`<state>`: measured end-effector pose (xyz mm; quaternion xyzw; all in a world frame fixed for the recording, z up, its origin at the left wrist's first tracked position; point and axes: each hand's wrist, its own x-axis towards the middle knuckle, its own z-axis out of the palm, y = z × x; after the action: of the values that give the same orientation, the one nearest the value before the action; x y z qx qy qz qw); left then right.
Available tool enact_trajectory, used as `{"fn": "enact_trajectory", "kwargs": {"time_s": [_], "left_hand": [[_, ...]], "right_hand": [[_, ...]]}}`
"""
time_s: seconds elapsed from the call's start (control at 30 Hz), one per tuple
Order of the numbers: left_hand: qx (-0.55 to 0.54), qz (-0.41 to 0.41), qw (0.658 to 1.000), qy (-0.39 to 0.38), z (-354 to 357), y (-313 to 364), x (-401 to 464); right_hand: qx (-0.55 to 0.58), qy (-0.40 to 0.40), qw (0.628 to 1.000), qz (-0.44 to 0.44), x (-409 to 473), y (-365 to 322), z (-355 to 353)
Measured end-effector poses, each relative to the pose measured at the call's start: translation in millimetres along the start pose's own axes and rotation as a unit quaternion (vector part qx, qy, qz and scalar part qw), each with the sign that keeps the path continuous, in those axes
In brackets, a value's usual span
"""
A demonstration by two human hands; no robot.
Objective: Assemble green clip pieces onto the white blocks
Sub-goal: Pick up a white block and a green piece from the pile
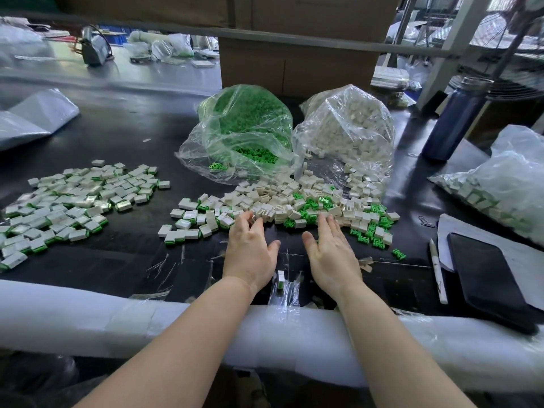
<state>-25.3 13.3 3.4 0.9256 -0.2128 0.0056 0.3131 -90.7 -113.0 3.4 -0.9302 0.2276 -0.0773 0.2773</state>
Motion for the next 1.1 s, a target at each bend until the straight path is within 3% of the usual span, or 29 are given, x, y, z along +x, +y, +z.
{"fn": "enact_trajectory", "kwargs": {"time_s": [0.2,0.37,0.57,0.67,1.1], "left_hand": [[0.005,-0.015,1.000,0.002,0,1,0],[0.008,-0.020,1.000,-0.003,-1,0,0],[0.007,-0.017,1.000,-0.008,0,-1,0],[0.006,-0.016,1.000,-0.008,0,-2,0],[0.006,0.041,0.999,-0.024,2,-2,-2]], "right_hand": [[0.128,0.076,0.989,-0.016,-2,1,-4],[0.015,0.199,0.970,0.141,4,14,-12],[-0.038,0.132,0.949,0.282,5,16,-16],[-0.065,0.116,0.953,0.272,6,17,-15],[-0.032,0.201,0.970,0.136,5,19,-12]]}}
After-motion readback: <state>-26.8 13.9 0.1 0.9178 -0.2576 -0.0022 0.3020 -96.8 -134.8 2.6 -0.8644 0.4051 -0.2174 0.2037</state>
